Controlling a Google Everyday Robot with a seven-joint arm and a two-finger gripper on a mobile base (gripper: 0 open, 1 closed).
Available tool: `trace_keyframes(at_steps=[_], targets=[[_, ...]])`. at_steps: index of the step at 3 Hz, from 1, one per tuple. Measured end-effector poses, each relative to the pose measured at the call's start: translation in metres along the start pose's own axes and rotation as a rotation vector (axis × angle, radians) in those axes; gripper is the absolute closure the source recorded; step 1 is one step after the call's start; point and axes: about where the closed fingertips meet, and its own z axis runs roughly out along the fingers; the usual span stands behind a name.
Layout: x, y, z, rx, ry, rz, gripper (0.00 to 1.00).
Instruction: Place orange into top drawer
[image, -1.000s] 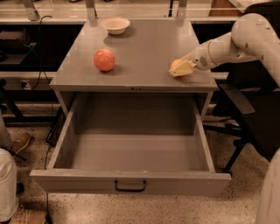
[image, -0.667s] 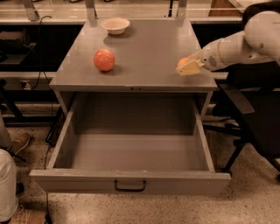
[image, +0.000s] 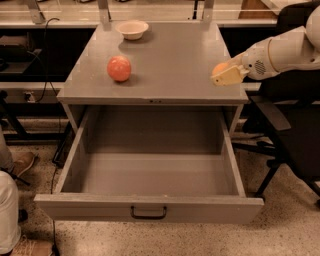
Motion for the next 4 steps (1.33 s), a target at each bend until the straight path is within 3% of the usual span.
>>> trace_keyframes(at_steps=[1, 2, 3, 4], targets=[[0.014, 0.01, 0.001, -0.017, 0.016, 0.02, 1.0], [0.037, 0.051, -0.005, -0.064, 0.056, 0.063, 1.0], [0.081, 0.113, 0.016, -0.159, 0.113, 0.13, 1.0], [0.119, 0.146, 0.054, -0.218, 0.157, 0.193, 1.0]])
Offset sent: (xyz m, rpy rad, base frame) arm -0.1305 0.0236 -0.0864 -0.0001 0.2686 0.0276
